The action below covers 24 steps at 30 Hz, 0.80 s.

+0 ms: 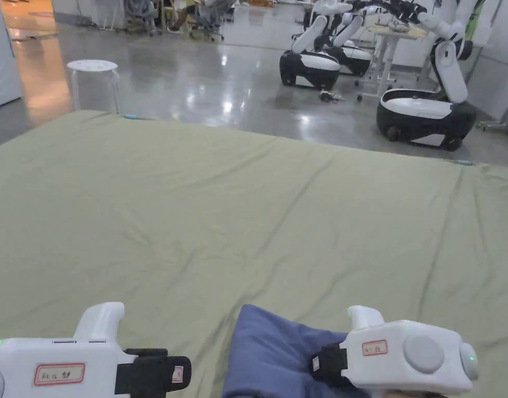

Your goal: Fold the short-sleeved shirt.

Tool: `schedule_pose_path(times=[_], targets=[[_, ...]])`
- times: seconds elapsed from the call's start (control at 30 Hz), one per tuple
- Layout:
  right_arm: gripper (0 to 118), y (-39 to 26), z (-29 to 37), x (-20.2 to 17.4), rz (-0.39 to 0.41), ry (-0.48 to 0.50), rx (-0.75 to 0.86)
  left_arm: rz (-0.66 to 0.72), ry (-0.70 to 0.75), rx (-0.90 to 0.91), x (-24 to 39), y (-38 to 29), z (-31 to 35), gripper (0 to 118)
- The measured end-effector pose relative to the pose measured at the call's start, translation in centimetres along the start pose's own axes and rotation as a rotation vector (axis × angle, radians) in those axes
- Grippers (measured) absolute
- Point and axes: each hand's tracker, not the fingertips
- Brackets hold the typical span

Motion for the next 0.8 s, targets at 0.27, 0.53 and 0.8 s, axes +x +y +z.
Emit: schedule_pose_path(times=[0.27,0.53,0.8], targets=[[0,-0.1,0.2,1.0,0.010,0.038,-0.021,0.166,-0.425,-0.174,-3.9,4.3,-6.0,1],[0,-0.6,0.4,1.3,0.018,0.056,-0.006,0.355,-0.397,-0.326,-8.3,6.8,-12.7,118],[0,-1.2,0.5,1.9,0.016,0.097,0.022,0.257,-0.420,-0.391,-2.9,7.8,-17.5,117]])
